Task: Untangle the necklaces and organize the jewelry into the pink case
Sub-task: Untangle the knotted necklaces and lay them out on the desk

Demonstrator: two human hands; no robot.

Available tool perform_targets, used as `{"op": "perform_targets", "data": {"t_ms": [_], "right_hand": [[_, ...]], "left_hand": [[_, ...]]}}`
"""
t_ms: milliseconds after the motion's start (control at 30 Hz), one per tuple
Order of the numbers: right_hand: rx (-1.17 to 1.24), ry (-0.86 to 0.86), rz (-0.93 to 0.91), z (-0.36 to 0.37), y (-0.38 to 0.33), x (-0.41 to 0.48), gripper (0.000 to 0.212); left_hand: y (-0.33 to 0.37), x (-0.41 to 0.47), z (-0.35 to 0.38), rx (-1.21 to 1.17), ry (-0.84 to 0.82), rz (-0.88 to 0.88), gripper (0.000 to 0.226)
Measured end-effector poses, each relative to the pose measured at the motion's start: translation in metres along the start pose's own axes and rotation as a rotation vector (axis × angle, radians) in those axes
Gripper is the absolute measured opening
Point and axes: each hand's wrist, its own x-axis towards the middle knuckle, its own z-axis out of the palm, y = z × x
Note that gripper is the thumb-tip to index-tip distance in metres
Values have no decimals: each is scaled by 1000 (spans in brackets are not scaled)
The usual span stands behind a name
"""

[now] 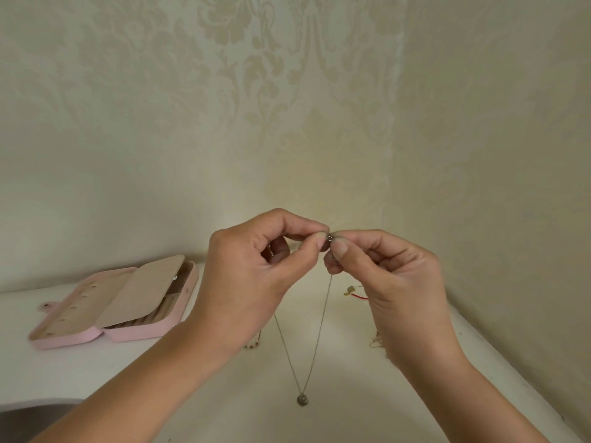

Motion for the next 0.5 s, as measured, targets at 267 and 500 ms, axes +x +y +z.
{"op": "perform_targets", "data": {"t_ms": [267, 500], "right_hand": [[6, -133, 90, -15, 13, 16, 10], [185, -407, 448, -31, 24, 25, 10]], "left_hand": [[-8, 16, -19, 153, -288, -165, 8], [-13, 20, -23, -181, -663, -556, 15]]}}
